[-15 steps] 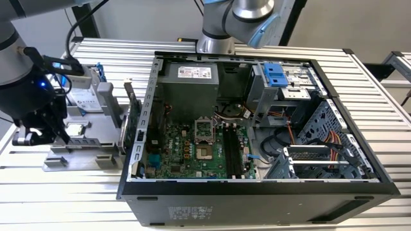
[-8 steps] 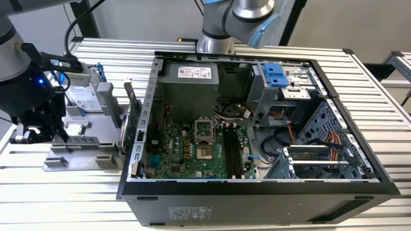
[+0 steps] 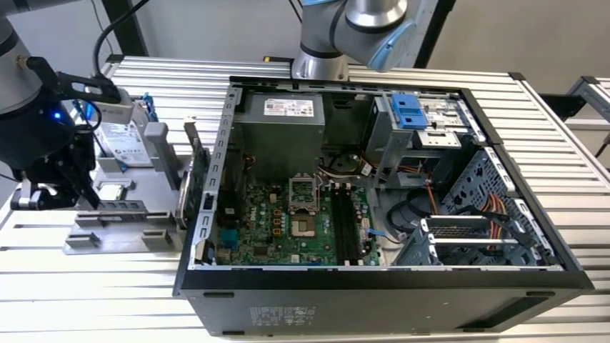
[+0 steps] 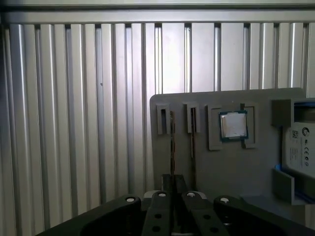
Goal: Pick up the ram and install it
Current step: 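Pick up the ram and move it above insertion slot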
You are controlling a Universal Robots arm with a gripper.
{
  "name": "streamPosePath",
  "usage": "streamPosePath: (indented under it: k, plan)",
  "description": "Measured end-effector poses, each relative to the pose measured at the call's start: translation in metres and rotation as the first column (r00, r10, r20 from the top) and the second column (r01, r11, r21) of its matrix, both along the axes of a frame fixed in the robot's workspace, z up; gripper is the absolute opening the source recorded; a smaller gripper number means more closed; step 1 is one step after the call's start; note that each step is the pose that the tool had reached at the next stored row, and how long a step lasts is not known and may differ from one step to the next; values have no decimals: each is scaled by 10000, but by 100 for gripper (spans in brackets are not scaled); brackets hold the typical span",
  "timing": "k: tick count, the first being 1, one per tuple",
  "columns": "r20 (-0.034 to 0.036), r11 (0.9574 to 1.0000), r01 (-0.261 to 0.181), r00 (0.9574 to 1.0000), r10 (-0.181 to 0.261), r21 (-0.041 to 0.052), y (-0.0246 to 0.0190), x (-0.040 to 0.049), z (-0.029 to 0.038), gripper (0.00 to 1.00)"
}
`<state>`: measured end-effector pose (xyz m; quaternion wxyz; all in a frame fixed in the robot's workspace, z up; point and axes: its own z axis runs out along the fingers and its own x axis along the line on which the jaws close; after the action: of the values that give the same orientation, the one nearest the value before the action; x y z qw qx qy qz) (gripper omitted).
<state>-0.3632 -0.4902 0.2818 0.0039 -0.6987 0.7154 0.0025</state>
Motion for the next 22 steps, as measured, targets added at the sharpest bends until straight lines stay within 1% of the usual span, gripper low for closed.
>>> streamPosePath:
  k: [9,22]
  plan:
    - [0,10000,0,10000,0,0,0,0,66,0]
    - [0,10000,0,10000,0,0,0,0,139,0]
